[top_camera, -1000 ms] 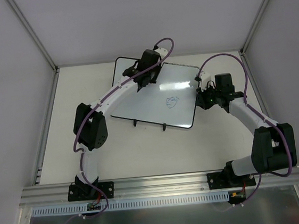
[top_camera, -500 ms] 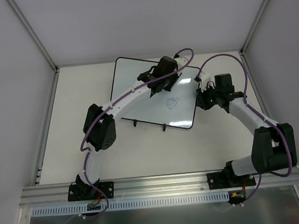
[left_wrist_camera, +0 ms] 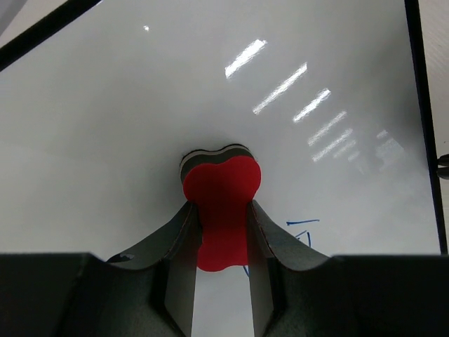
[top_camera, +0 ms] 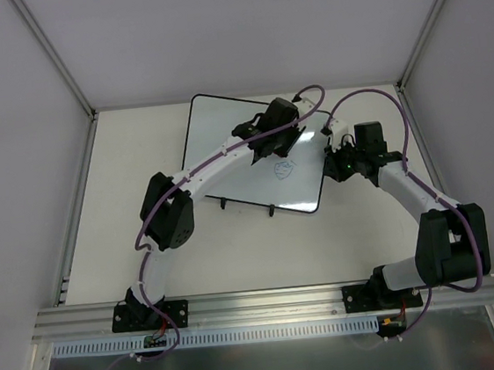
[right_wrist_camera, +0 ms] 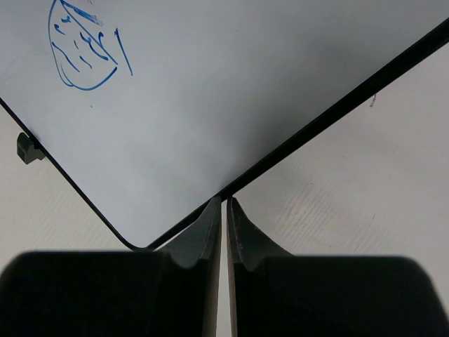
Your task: Erase the whiteboard
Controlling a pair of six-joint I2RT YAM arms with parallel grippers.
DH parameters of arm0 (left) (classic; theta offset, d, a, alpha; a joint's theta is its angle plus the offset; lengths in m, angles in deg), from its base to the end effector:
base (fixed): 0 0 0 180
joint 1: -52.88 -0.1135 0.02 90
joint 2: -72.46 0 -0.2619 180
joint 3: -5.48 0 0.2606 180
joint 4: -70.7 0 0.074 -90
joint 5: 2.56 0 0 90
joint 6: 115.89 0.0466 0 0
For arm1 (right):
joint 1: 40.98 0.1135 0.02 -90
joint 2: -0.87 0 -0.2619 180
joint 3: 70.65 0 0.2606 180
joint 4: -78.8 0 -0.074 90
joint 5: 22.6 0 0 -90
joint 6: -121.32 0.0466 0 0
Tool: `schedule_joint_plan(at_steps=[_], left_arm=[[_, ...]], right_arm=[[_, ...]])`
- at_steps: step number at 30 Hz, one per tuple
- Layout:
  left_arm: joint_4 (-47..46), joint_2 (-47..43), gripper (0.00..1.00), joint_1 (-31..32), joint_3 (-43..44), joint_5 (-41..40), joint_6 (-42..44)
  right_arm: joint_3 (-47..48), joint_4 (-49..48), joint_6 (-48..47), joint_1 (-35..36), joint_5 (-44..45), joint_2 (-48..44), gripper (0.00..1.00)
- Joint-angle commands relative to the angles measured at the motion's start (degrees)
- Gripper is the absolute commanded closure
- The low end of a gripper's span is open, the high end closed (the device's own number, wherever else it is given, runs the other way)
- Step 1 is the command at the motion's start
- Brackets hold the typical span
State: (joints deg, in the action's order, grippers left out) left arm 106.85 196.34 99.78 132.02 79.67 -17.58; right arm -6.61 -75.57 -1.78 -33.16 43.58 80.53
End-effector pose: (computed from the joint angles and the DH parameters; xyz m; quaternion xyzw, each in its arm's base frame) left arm 0.3644 -0.3802 0.2767 0.3788 0.7936 -0.0997 0.4655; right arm 0.3062 0.0610 0.2241 -0.3913 0.8053 0.0951 0.4352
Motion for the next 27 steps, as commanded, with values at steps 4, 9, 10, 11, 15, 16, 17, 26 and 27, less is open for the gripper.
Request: schedule_joint_plan(at_steps=[4, 9, 10, 11, 15, 16, 17, 26, 27], left_arm=[[2.3, -7.1, 1.0, -4.7, -7.8, -3.5, -8.1], [-0.1, -11.5, 1.0, -5.9, -13.6, -5.8, -10.3], [-1.5, -12.9, 1.0, -5.9, -15.8, -6.0, -10.9], [-2.4, -13.7, 1.0, -5.9, -17.1, -6.3, -11.3], [-7.5, -16.4, 1.0, -5.8, -23.3, -4.9, -14.1], [-8.3, -16.6, 1.0, -5.4, -24.9, -4.6, -14.4], [-9.0, -16.4, 1.0, -4.5, -25.2, -4.8, -14.2], [-10.6, -9.3, 1.0, 3.4, -22.0, -5.9, -13.3], [-10.7, -8.7, 1.0, 4.6, -22.0, -5.6, -13.5]], right_arm=[[-0.4, -1.0, -0.6, 1.3, -2.0, -1.2, 0.92], [-0.4, -1.1, -0.6, 1.4, -2.1, -1.2, 0.92], [-0.4, -1.1, -0.6, 1.4, -2.1, -1.2, 0.92], [-0.4, -1.1, -0.5, 1.5, -2.1, -1.2, 0.92], [-0.5, -1.2, -0.5, 1.6, -2.2, -1.2, 0.92], [-0.4, -1.2, -0.4, 1.6, -2.2, -1.2, 0.92], [-0.5, -1.2, -0.4, 1.6, -2.3, -1.2, 0.92], [-0.9, -1.3, -0.2, 1.8, -2.3, -1.3, 0.92], [-0.9, -1.3, -0.2, 1.9, -2.3, -1.3, 0.92]])
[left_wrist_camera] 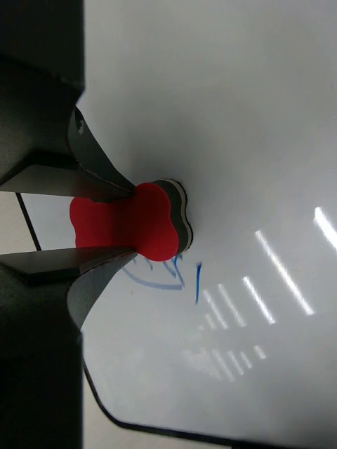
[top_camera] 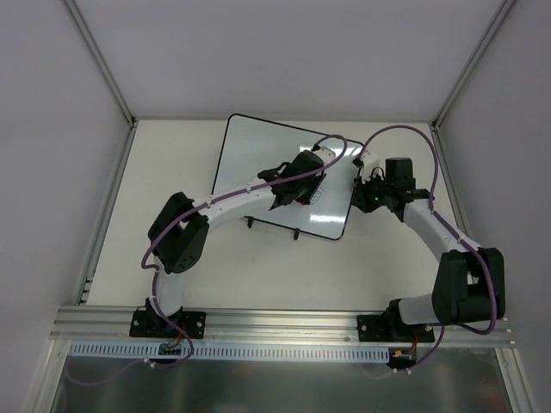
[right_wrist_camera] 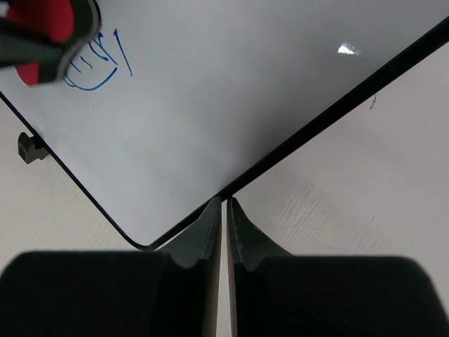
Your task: Erase the whiteboard
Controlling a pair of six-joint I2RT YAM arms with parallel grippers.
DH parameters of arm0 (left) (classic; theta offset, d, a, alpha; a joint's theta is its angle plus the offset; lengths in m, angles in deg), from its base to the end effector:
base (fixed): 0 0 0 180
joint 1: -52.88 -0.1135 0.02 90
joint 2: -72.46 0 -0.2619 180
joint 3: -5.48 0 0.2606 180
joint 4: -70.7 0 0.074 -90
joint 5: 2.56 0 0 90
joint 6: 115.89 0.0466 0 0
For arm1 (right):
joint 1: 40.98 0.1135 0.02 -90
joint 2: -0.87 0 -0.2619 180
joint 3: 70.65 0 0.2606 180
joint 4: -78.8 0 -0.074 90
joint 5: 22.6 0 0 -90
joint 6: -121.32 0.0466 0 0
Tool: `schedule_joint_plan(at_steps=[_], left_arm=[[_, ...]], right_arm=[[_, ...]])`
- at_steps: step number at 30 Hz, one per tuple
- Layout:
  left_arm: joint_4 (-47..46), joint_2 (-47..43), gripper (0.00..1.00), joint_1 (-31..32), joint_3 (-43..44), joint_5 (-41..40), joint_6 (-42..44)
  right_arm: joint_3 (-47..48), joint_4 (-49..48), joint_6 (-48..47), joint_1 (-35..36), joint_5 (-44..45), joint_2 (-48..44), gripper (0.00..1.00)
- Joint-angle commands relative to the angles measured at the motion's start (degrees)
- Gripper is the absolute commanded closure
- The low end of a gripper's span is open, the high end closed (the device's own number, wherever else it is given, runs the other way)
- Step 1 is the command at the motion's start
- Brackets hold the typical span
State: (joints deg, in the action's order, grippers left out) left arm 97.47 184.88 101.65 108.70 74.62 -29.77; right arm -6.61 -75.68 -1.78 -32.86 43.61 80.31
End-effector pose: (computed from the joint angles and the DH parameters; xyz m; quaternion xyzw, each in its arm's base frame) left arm 0.3200 -0.3495 0.2438 0.2911 0.8376 -0.1110 0.4487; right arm 0.3056 0.0626 0.2254 -0.3935 0.8030 0.0952 0.4373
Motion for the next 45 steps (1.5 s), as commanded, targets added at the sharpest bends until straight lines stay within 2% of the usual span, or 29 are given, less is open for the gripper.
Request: schedule_joint_plan(at_steps=[1, 7, 10, 22, 28, 31, 45], left_arm=[[-1.5, 3.8, 1.0, 3.3, 1.8, 0.2, -2.1], [-1.9, 5.4, 1.0, 5.8, 1.3, -0.1, -4.1], [-1.9, 4.2, 1.0, 5.5, 1.0, -3.0, -3.4], [-1.8, -2.3, 1.0, -3.8, -2.9, -8.4, -1.8], [-1.9, -2.1, 1.0, -5.1, -2.5, -9.2, -0.8], [-1.9, -1.3, 1.0, -4.7, -1.8, -7.4, -2.0], [-1.9, 3.3, 1.0, 4.7, -3.2, -3.4, -8.3]], right_arm=[[-1.0, -1.3, -0.1, 1.5, -2.3, -1.1, 0.92], [-1.1, -1.3, -0.1, 1.5, -2.2, -1.2, 0.92], [-1.1, -1.2, -0.1, 1.5, -2.2, -1.3, 0.92], [-0.9, -1.4, 0.0, 1.5, -2.3, -1.1, 0.92], [-0.6, -1.4, 0.0, 1.6, -2.5, -0.7, 0.92], [-0.4, -1.4, 0.0, 1.5, -2.5, -0.5, 0.92], [-0.4, -1.3, 0.0, 1.5, -2.4, -0.2, 0.92]])
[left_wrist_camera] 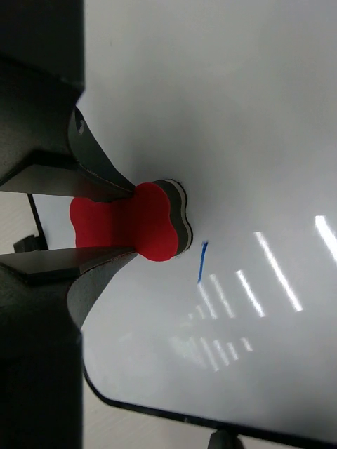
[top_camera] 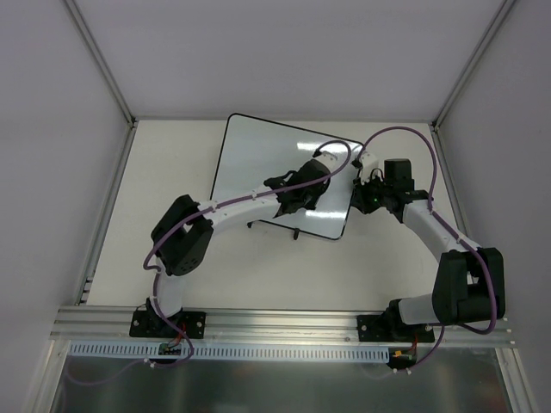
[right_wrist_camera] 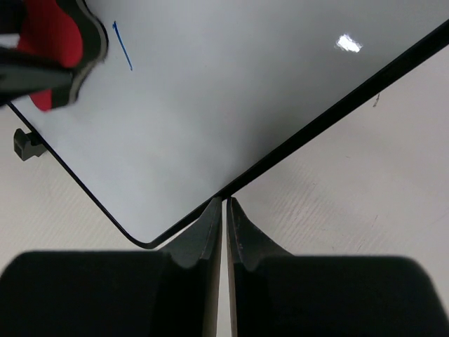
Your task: Erase the whiteboard
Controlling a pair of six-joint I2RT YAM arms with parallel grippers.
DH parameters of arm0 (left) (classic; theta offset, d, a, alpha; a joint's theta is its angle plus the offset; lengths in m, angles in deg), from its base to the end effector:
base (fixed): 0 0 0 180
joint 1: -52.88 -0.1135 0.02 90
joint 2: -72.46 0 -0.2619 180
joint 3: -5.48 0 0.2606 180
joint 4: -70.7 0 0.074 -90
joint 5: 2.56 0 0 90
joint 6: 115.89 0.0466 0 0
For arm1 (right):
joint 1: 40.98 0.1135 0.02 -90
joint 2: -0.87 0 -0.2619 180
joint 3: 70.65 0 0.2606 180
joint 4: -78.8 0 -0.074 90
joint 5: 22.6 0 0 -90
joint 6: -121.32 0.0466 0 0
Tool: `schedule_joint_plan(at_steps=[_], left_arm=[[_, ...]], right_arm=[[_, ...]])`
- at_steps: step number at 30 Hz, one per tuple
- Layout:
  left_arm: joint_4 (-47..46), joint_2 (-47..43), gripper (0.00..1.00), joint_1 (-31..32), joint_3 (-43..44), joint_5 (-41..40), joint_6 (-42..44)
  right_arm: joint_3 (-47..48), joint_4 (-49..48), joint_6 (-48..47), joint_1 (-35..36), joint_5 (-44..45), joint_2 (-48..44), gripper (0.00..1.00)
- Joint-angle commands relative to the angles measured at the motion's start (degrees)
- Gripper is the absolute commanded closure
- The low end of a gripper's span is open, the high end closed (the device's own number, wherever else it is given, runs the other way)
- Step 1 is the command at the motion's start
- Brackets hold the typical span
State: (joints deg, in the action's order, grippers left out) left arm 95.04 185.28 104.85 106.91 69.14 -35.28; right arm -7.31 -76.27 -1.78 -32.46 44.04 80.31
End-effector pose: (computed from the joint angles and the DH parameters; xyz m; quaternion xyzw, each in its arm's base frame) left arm 0.3029 -0.3636 0.2344 0.2514 0.8450 -0.1080 0.4595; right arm 0.3043 0.0643 0.2220 -0.3951 0.8033 0.0936 0.4358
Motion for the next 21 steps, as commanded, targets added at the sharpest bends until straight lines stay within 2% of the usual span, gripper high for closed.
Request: schedule_joint_plan(at_steps=[1, 8, 21], left_arm=[[0.5, 3.4, 1.0, 2.3, -1.6, 2.0, -3.9], [-0.1, 3.4, 1.0, 2.5, -3.7, -0.1, -6.8], [-1.4, -5.3, 1.0, -9.2, -8.7, -6.8, -7.4]], right_arm=[[0.3, -0.8, 0.0, 1.2, -2.9, -0.1, 0.92], [0.0, -0.8, 0.0, 1.2, -2.6, -0.2, 0.92], [-0.1, -0.8, 0.0, 1.2, -2.6, -0.4, 0.92]])
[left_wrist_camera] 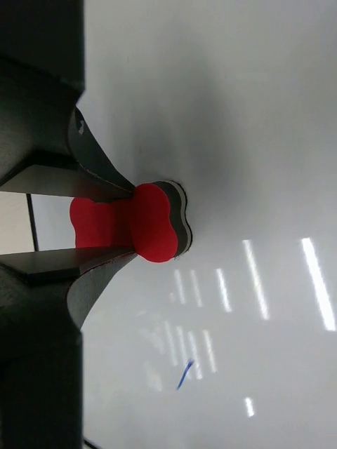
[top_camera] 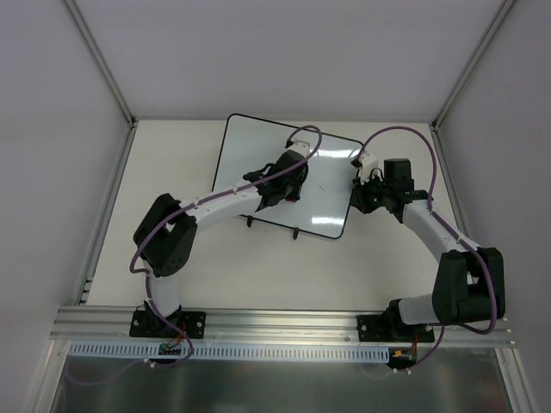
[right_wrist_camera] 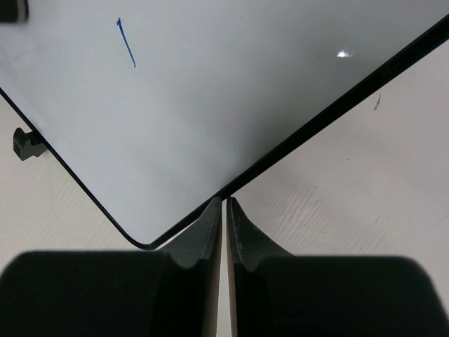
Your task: Erase the whiteboard
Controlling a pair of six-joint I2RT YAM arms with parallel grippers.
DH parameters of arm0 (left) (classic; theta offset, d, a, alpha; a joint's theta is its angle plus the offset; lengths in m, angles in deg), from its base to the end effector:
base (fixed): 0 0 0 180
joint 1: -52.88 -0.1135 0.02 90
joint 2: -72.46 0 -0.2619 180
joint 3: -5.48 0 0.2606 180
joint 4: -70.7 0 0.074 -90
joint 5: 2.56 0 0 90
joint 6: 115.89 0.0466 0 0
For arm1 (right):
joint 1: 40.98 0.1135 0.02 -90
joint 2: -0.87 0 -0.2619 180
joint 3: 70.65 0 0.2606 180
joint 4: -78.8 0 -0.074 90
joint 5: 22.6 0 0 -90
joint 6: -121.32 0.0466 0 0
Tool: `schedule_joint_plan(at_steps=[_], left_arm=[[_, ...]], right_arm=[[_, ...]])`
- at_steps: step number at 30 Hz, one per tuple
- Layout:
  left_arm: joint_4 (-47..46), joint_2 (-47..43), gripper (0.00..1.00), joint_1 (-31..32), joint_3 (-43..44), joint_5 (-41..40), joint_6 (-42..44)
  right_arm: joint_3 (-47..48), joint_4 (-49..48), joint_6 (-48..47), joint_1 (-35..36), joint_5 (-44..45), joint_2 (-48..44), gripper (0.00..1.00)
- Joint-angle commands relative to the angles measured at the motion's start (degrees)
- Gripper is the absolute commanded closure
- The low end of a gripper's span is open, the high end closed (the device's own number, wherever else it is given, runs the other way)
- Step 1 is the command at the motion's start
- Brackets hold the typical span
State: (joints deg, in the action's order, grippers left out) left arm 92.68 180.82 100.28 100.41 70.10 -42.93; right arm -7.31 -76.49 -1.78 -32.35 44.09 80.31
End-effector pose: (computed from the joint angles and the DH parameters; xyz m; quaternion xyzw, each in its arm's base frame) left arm 0.3165 -0.3237 0.2329 0.1633 0.8660 -0.1284 0.4549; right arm 0.3045 0.0649 0.2224 -0.3957 0.8022 0.0931 0.4373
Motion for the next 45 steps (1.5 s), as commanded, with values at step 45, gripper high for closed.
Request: schedule_joint_plan(at_steps=[45], left_arm=[[3.3, 5.3, 1.0, 0.8, 8.6, -1.6, 9.7]], right_arm=[[0.2, -0.6, -0.1, 1.1, -2.2, -1.1, 0.92]])
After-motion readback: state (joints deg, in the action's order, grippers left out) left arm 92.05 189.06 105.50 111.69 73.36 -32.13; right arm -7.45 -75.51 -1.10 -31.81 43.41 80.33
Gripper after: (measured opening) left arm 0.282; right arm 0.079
